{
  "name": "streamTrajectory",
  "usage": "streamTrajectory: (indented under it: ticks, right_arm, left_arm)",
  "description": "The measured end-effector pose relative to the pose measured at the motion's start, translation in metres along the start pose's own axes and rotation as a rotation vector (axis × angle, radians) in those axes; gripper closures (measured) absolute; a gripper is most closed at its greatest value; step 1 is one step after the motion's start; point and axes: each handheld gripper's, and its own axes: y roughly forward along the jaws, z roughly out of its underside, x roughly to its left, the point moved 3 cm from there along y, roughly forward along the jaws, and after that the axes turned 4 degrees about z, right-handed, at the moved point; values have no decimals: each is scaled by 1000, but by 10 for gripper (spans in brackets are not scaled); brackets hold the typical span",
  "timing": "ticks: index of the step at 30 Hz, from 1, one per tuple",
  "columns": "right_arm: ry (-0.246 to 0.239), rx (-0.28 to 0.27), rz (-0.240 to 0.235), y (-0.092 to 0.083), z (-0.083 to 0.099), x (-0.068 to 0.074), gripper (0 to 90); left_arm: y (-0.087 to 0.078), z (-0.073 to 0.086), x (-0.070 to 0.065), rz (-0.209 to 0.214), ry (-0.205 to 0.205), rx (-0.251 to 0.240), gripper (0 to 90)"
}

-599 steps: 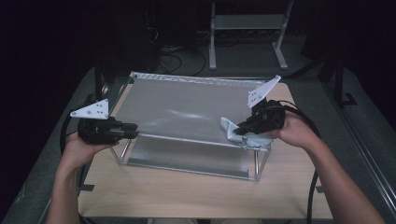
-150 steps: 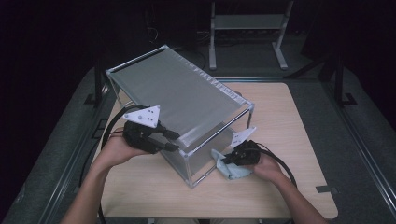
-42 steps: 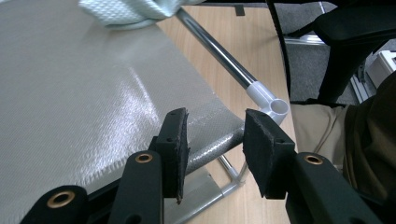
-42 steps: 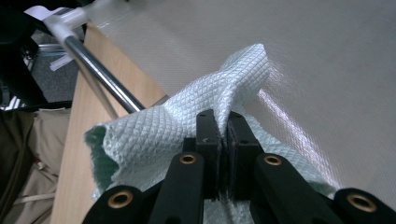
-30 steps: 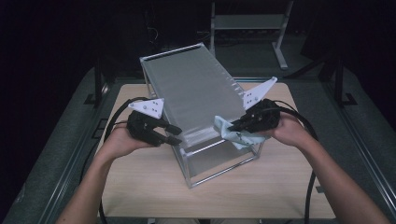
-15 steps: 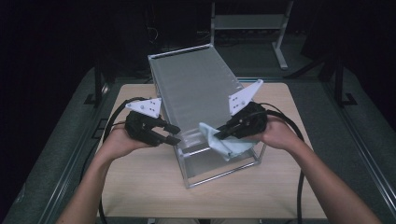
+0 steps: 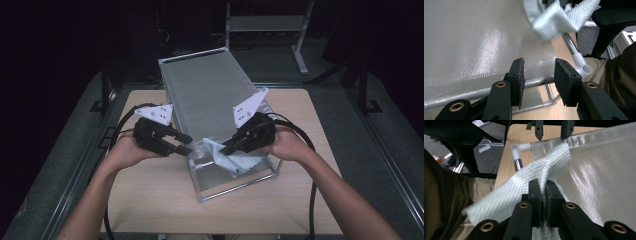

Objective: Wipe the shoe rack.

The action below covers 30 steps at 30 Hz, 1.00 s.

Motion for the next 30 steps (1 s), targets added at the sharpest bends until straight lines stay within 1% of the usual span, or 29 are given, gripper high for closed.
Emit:
streamTrajectory:
  ticks: [1, 2, 3, 6, 8, 11, 13, 15, 18, 19, 21, 22, 23, 24, 25, 26, 27, 29, 30]
  right_arm:
    - [3, 1, 2, -1, 0, 0, 840]
    - [-5, 1, 4, -1, -1, 1, 840]
    - [-10, -3, -4, 1, -3, 2, 840]
    - [-34, -10, -25, 13, -12, 5, 839]
    - [-41, -7, -36, 18, -16, 5, 839]
    - [-34, 1, -36, 14, -13, 2, 839]
    - [-22, 16, -19, 7, -7, -2, 839]
    - [-11, 22, -14, 4, -4, -4, 839]
    - [-22, 13, -24, 10, -9, -1, 839]
    - [-33, 13, -28, 13, -12, 0, 839]
    - [-33, 17, -31, 12, -12, 0, 839]
    - [-30, 17, -28, 10, -10, 0, 840]
    - [-15, 37, -4, 0, -2, -3, 839]
    - [-15, 37, -4, 0, -2, -3, 839]
    - [-8, 39, 3, -4, 2, -5, 839]
    - [6, 46, 23, -9, 8, -7, 839]
    - [15, 43, 32, -11, 11, -8, 839]
    - [12, 31, 37, -9, 10, -7, 839]
    - [2, 22, 31, -4, 6, -5, 839]
  left_arm:
    - [0, 0, 1, 4, -1, 3, 600]
    - [0, 0, 1, 7, -2, 6, 600]
    - [-1, 0, 1, 9, -5, 8, 600]
    - [-2, 1, 3, 13, -8, 13, 602]
    - [-4, 2, 4, 15, -14, 14, 603]
    - [-6, 3, 5, 14, -12, 17, 603]
    - [-6, 3, 5, 13, -14, 19, 602]
    - [-6, 3, 5, 13, -18, 16, 602]
    - [-8, 4, 5, 12, -17, 22, 602]
    - [-8, 4, 5, 11, -16, 22, 602]
    - [-8, 4, 4, 8, -17, 20, 602]
    - [-8, 4, 4, 7, -17, 20, 602]
    - [-8, 4, 4, 8, -17, 19, 602]
    - [-8, 4, 4, 8, -17, 18, 602]
    - [-8, 4, 4, 7, -16, 18, 602]
    - [-8, 4, 4, 6, -15, 16, 602]
    - [-8, 4, 4, 6, -15, 17, 602]
    - [-9, 5, 4, 5, -17, 20, 601]
    - [-9, 5, 3, 2, -18, 21, 601]
